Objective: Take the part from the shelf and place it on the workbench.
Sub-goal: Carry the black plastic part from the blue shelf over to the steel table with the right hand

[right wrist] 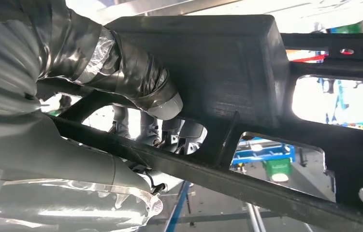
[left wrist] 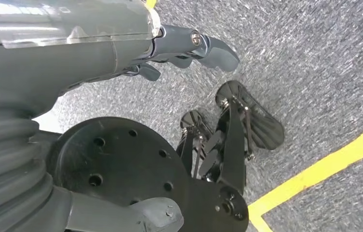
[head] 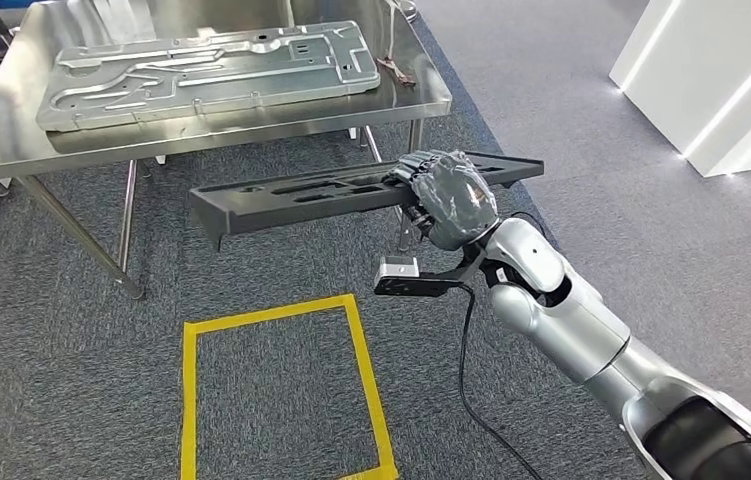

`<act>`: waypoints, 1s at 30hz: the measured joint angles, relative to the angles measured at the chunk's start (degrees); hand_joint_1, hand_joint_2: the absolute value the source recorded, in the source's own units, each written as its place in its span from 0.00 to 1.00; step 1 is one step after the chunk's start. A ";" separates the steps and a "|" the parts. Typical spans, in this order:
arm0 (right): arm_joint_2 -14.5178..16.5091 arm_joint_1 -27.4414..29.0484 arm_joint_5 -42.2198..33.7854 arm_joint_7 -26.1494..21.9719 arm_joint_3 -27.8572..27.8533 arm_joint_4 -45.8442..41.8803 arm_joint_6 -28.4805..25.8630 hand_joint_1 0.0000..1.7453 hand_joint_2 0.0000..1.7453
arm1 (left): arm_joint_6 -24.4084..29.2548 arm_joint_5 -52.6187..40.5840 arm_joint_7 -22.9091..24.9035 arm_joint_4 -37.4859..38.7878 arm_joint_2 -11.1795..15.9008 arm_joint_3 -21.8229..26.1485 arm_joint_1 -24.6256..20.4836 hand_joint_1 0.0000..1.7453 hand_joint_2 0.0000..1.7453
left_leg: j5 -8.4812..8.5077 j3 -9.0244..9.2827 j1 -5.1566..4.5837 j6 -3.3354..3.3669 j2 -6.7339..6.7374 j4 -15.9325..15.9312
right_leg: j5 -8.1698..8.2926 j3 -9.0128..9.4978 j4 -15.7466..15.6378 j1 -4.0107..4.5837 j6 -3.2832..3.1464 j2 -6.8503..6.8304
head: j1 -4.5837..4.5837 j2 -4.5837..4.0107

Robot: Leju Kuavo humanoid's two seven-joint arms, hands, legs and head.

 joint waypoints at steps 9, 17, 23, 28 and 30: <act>-1.12 -0.54 0.00 0.07 -0.30 -0.01 0.40 1.00 1.00 | -0.04 0.16 -0.01 -0.01 0.02 0.00 0.00 0.00 1.00 | -0.32 0.16 -0.51 1.70 0.01 -0.21 | 0.26 0.46 -0.84 -0.46 1.89 -0.01 | 0.00 0.00; -2.63 -0.72 0.05 0.27 -0.85 -0.08 0.62 1.00 1.00 | -0.07 0.38 -0.07 -0.01 0.00 0.00 -0.12 0.00 1.00 | -0.38 1.71 -0.24 2.63 -1.11 -1.48 | -3.79 -9.05 14.29 -0.49 1.96 2.50 | 0.00 0.00; -2.82 -0.82 0.42 0.67 -0.86 -0.16 0.62 1.00 1.00 | -0.09 0.50 -0.09 -0.02 0.01 0.00 -0.11 0.00 1.00 | -2.13 2.02 -0.43 0.74 -2.02 -0.03 | 2.22 -4.01 1.42 -0.17 0.79 2.95 | -0.01 0.00; -2.73 -0.95 0.86 0.89 -0.75 -0.33 0.90 1.00 1.00 | -0.11 0.50 -0.09 -0.02 0.02 0.00 -0.16 0.00 1.00 | -5.86 -1.37 -0.03 -0.87 -1.04 7.48 | 1.34 -2.58 1.05 -0.42 -1.12 2.65 | -0.01 0.00; -2.59 -0.97 1.14 1.05 -0.58 -0.30 1.24 1.00 1.00 | -0.13 0.50 -0.09 -0.02 0.03 0.00 -0.14 0.00 1.00 | -7.99 -5.85 0.09 -1.21 -0.75 14.94 | 0.67 -1.85 1.07 -0.27 -1.37 2.57 | -0.01 0.00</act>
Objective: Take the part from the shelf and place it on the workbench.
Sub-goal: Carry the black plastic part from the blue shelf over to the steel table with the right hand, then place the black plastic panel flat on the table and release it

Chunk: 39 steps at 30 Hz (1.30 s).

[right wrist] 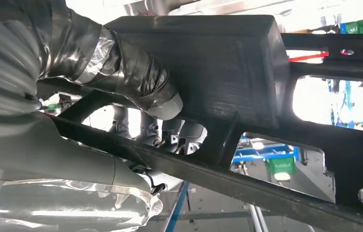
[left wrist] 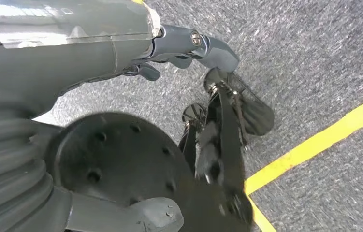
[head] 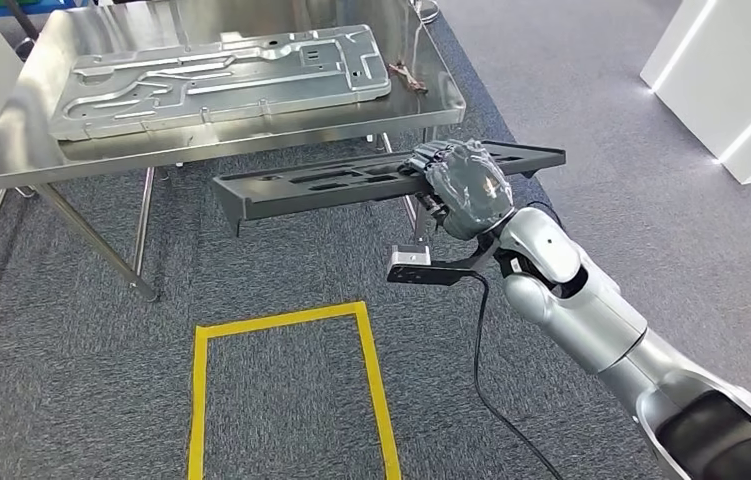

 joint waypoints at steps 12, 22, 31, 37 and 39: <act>1.90 -2.64 1.92 1.81 0.89 0.52 2.53 1.00 1.00 | -0.08 0.00 -0.01 0.00 -0.04 0.00 0.09 0.00 1.00 | 8.55 6.72 -0.60 3.64 -0.14 -16.27 | -2.71 2.53 2.94 0.30 2.34 -0.02 | 0.02 0.00; 6.16 -4.60 5.29 3.53 3.41 3.02 3.58 1.00 1.00 | -0.11 -0.07 -0.01 0.00 -0.10 0.00 0.12 0.00 1.00 | 4.37 10.99 -0.67 2.78 -0.90 -15.94 | 3.56 -4.29 0.80 0.46 2.06 0.15 | 0.03 0.00; 10.16 -6.25 6.45 4.14 5.10 4.93 3.99 1.00 1.00 | -0.22 -0.51 -0.08 -0.02 -0.11 -0.02 0.08 0.00 1.00 | -1.28 1.36 -0.07 0.24 -0.03 0.50 | 1.49 -0.90 -0.44 0.32 -0.70 0.20 | -0.01 0.00; 12.08 -6.88 7.37 4.71 6.38 6.51 4.28 1.00 1.00 | -0.43 -0.68 -0.18 -0.02 -0.09 -0.03 0.38 0.00 1.00 | 9.09 3.38 -0.46 1.37 0.19 -13.56 | -1.32 2.47 -0.60 0.42 0.17 0.28 | 0.01 0.00; 12.47 -7.20 7.44 4.75 6.64 6.95 4.39 1.00 1.00 | -0.45 -0.74 -0.18 -0.02 -0.11 -0.04 0.42 0.00 1.00 | 9.35 3.85 -0.73 2.07 0.17 -14.97 | -1.54 2.91 -0.61 0.56 0.91 0.36 | 0.00 0.00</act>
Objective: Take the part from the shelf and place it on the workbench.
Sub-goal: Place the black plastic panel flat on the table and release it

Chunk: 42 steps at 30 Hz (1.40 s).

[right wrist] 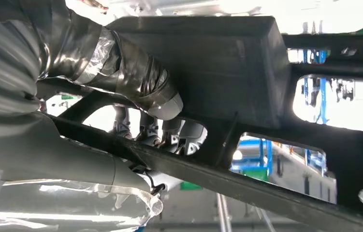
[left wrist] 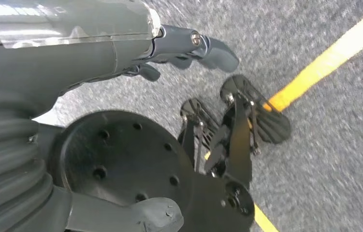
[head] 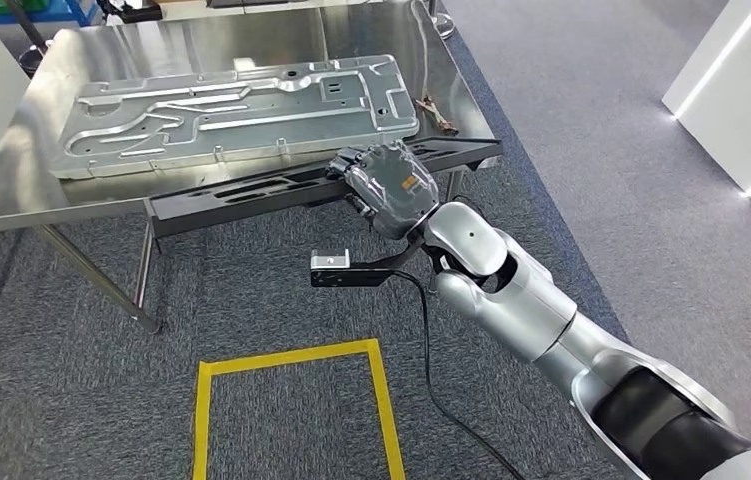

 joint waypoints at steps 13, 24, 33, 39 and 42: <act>0.56 -1.62 1.02 0.22 0.97 1.68 0.55 1.00 1.00 | -0.01 -0.33 -0.19 -0.01 -0.27 -0.01 0.04 0.00 1.00 | -3.62 5.70 0.01 1.20 -0.84 -0.81 | 4.44 -7.06 1.99 0.48 0.08 -0.01 | 0.04 0.01; 0.95 -2.24 1.19 0.42 1.10 2.32 0.76 1.00 1.00 | -0.03 -0.57 -0.33 -0.07 -0.31 -0.03 0.02 0.00 1.00 | -8.85 -3.38 1.20 -1.89 -0.08 14.78 | 3.20 -3.01 -0.71 0.01 -1.82 0.00 | 0.08 0.00; 0.44 -2.73 0.67 0.04 0.66 2.17 1.01 1.00 1.00 | -0.03 -0.55 -0.33 -0.07 -0.34 -0.03 0.12 0.00 1.00 | -0.59 2.06 1.01 -0.15 0.01 -0.53 | 0.20 -0.86 -0.04 -0.40 1.09 0.09 | 0.07 0.00; -0.25 -2.75 0.58 -0.01 0.50 2.11 1.16 1.00 1.00 | -0.14 -0.55 -0.29 -0.07 -0.37 -0.03 0.01 0.00 1.00 | -1.98 3.96 0.70 1.35 -0.18 -1.01 | -4.05 -11.19 15.92 -0.33 1.43 0.06 | 0.08 0.00; -0.37 -2.70 0.54 -0.03 0.50 2.15 1.15 1.00 1.00 | -1.89 -0.77 1.19 -0.07 -0.19 -0.03 0.13 0.00 1.00 | -3.24 5.47 0.42 1.12 -0.46 -0.92 | 3.26 -8.48 6.67 0.00 0.47 0.05 | 0.08 0.00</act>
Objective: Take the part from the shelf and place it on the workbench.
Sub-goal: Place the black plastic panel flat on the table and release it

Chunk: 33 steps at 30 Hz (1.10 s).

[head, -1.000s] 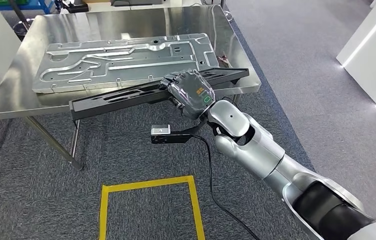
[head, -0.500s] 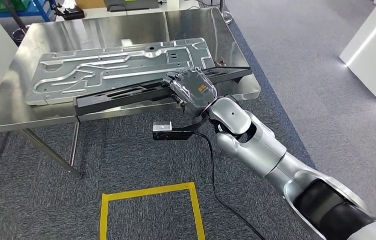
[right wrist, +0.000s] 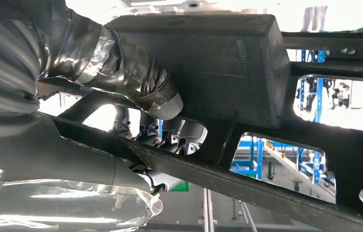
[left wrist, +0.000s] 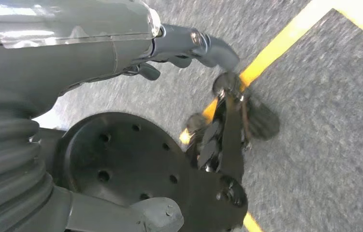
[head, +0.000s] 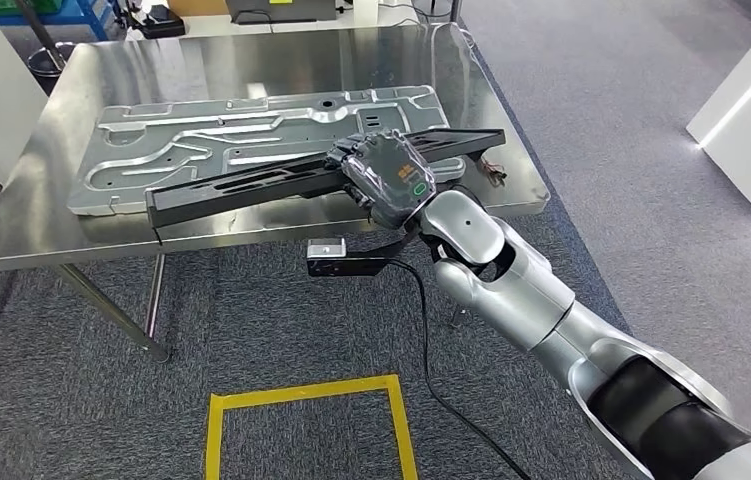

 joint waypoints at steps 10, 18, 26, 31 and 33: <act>-0.64 0.22 -0.55 -0.89 -0.13 1.40 -0.82 1.00 1.00 | -1.68 -0.27 2.12 -0.04 0.91 -0.02 0.15 0.00 1.00 | -6.24 -5.21 0.24 -2.97 0.31 11.69 | 0.67 5.44 -8.18 -0.08 -2.37 0.12 | -0.10 0.01; -0.66 0.78 -0.55 -1.00 -0.07 2.47 -1.09 1.00 1.00 | -1.66 -0.32 2.19 -0.04 1.29 -0.02 0.35 0.00 1.00 | 3.96 -4.13 0.30 -2.38 0.42 0.55 | -2.69 8.52 -7.83 0.14 -1.03 0.28 | -0.09 0.00; -0.81 1.10 -0.57 -0.86 -0.28 2.79 -1.49 1.00 1.00 | -2.05 -0.45 2.14 -0.07 1.33 -0.04 0.27 0.00 1.00 | 2.30 -1.61 0.49 -0.15 0.41 -1.02 | -8.56 0.45 6.56 -0.14 0.78 0.21 | -0.05 0.01; -0.84 1.74 -0.66 -0.89 -0.34 2.97 -1.38 1.00 1.00 | -2.28 -0.47 2.16 -0.07 1.33 -0.04 0.47 0.00 1.00 | -0.09 1.11 0.32 -0.70 0.11 -0.70 | 1.14 0.92 -2.07 -0.07 0.35 0.13 | -0.04 0.00; -0.87 1.76 -0.73 -0.95 -0.43 3.00 -1.36 1.00 1.00 | -2.38 -0.48 2.17 -0.08 1.33 -0.04 0.39 0.00 1.00 | -0.92 1.57 0.14 -1.31 0.04 -0.51 | 2.46 2.58 -6.26 0.22 -0.27 0.10 | -0.05 0.01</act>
